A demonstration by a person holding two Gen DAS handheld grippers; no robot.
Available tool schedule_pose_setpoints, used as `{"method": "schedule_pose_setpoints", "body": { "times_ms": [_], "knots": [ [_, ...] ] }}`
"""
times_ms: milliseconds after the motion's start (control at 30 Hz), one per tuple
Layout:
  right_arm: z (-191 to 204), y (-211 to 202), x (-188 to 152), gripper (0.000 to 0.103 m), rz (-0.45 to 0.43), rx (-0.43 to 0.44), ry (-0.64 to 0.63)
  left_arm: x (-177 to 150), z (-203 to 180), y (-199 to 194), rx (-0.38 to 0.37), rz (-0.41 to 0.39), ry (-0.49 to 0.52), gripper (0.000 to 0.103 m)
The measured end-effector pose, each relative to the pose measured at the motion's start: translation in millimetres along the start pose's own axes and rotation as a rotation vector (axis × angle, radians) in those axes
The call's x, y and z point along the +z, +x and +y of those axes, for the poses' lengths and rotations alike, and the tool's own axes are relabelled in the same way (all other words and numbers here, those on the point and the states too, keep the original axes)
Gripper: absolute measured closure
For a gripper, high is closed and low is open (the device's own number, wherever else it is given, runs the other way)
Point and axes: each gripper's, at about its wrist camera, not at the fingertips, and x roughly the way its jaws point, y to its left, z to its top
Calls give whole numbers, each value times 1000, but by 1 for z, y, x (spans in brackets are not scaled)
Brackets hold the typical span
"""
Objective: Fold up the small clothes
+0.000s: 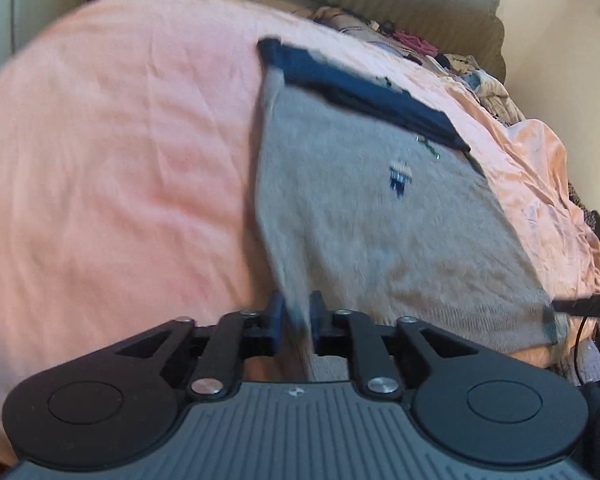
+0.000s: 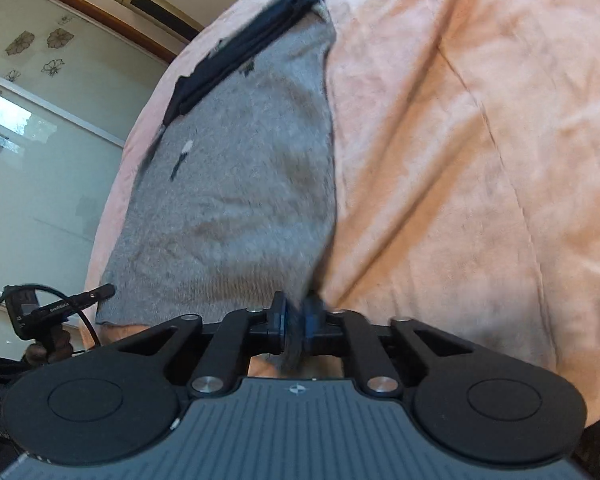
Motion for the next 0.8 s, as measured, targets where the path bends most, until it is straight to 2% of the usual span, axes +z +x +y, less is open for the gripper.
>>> {"method": "schedule_pose_setpoints", "body": {
  "times_ms": [33,67,133,167,200,233,267,367,400,433,467,500,533,633,800],
  "knots": [
    [8,-4,11,38,-68,7,-5,13,-3,-6,-18,-37,8,66],
    [17,-3,25,19,-128,16,-20,27,-9,-12,-26,-114,17,41],
    [42,18,50,18,-206,21,-94,51,-33,-11,14,-311,56,6],
    [54,35,61,18,-231,-6,-126,61,-49,1,44,-395,82,3],
    [65,58,75,18,-248,-50,-157,70,-63,21,80,-427,93,3],
    [76,85,83,18,-252,-88,-184,79,-76,45,118,-423,94,3],
    [86,111,90,18,-253,-128,-204,87,-87,74,162,-393,80,4],
    [105,179,102,18,-228,-280,-250,88,-103,149,212,-240,77,4],
    [108,195,101,12,-231,-337,-270,82,-103,168,250,-191,81,4],
    [114,204,93,8,-270,-380,-332,75,-102,182,298,-164,101,4],
    [117,212,87,0,-260,-426,-388,60,-108,184,352,-225,186,3],
    [121,218,75,0,-259,-480,-473,57,-109,182,344,-223,194,3],
    [122,216,65,0,-289,-489,-516,55,-106,178,332,-231,177,3],
    [113,197,52,0,-281,-469,-468,55,-100,174,323,-224,148,0],
    [108,174,25,0,-283,-474,-484,54,-106,174,333,-221,157,0]
  ]
}}
